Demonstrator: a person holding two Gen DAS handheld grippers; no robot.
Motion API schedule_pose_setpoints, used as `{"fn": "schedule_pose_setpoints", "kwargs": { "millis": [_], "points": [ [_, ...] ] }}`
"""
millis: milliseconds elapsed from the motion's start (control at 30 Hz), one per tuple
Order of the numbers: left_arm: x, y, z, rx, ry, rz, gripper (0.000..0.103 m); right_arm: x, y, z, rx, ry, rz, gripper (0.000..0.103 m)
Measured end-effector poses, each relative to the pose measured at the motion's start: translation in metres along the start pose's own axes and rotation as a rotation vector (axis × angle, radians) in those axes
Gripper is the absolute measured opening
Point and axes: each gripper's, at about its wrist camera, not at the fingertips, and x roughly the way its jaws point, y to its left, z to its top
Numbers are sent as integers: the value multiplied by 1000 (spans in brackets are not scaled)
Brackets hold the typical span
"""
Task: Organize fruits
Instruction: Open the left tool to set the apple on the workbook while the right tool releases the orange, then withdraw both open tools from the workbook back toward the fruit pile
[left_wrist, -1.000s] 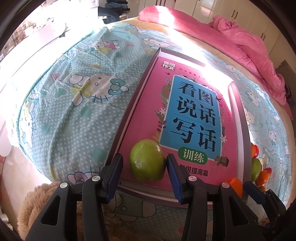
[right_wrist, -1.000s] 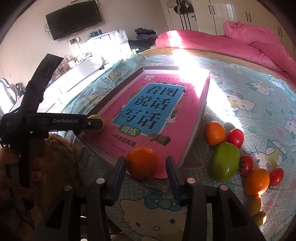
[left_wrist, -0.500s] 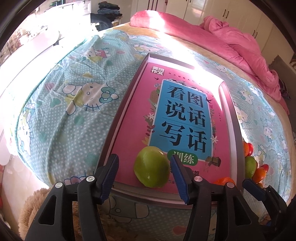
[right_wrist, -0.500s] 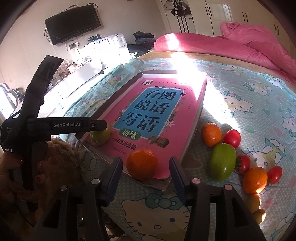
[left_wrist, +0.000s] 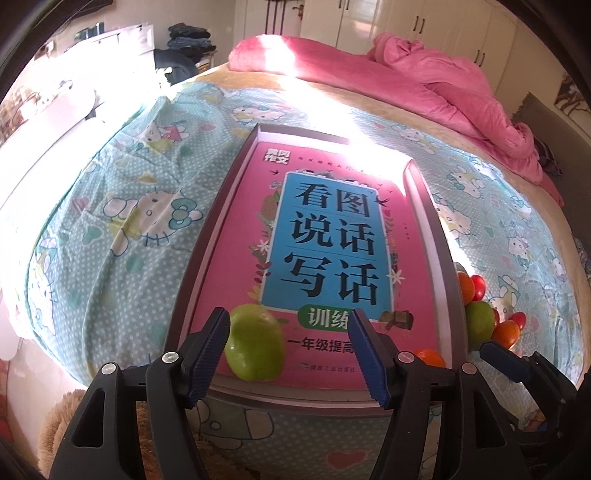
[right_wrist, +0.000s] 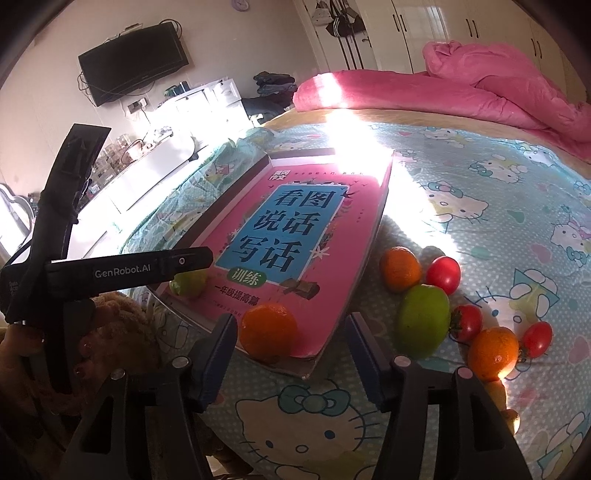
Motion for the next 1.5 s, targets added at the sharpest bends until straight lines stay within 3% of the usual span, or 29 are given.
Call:
{"fn": "schedule_pose_setpoints", "kwargs": {
  "millis": [133,233,600,1133,1500],
  "points": [
    [-6,-8,0,26,-25,-17,70,-2,1,-1,-8,-3,-11,63],
    [-8,-12,-1,47,-36,-24,78,-4,1,-1,-9,-14,-14,66],
    [-9,-23,-4,89,-38,-43,78,-15,-2,2,-2,-63,-43,75],
    [-17,-40,-9,167,-65,-54,78,-36,-14,1,30,-102,-92,76],
    [-28,-55,-13,226,-91,-91,78,-61,-42,2,84,-143,-194,76]
  ]
}}
